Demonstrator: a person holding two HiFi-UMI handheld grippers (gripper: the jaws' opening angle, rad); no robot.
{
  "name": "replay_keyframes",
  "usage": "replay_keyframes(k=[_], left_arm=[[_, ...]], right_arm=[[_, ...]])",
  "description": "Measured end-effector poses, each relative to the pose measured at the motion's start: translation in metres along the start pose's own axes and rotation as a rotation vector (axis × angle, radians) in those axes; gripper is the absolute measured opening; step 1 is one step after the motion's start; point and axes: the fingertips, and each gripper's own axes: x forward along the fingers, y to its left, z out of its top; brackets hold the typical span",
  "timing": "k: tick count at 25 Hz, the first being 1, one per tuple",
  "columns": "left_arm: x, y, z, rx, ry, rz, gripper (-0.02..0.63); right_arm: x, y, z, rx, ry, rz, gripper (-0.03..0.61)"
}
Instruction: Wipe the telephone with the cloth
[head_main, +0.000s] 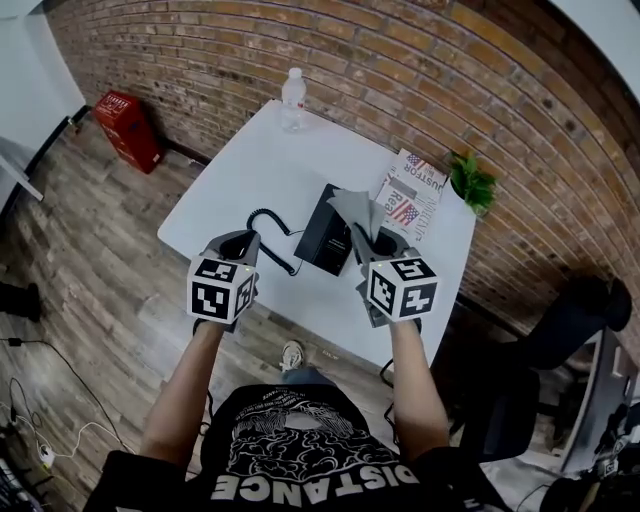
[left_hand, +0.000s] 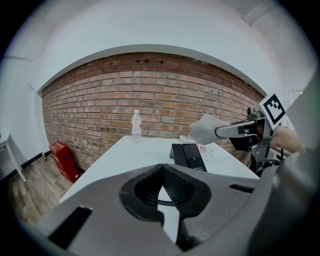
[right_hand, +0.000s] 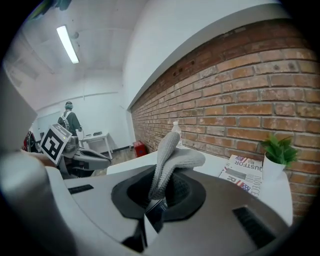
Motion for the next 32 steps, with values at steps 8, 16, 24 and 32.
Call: replay_keyframes(k=[8, 16, 24, 32], left_arm=[[0.038, 0.002, 0.002, -0.014, 0.036, 0.004, 0.005], [0.042, 0.012, -0.004, -0.025, 0.052, 0.010, 0.005], [0.049, 0.026, -0.009, -0.009, 0.068, -0.053, 0.005], [0.053, 0.041, -0.012, 0.011, 0.087, -0.118, 0.005]], right_arm=[[0.046, -0.042, 0.004, 0.009, 0.013, -0.023, 0.012], [0.079, -0.061, 0.001, 0.016, 0.050, -0.045, 0.012], [0.112, -0.064, -0.019, -0.011, 0.132, -0.105, 0.012], [0.134, -0.048, -0.036, 0.008, 0.192, -0.115, 0.012]])
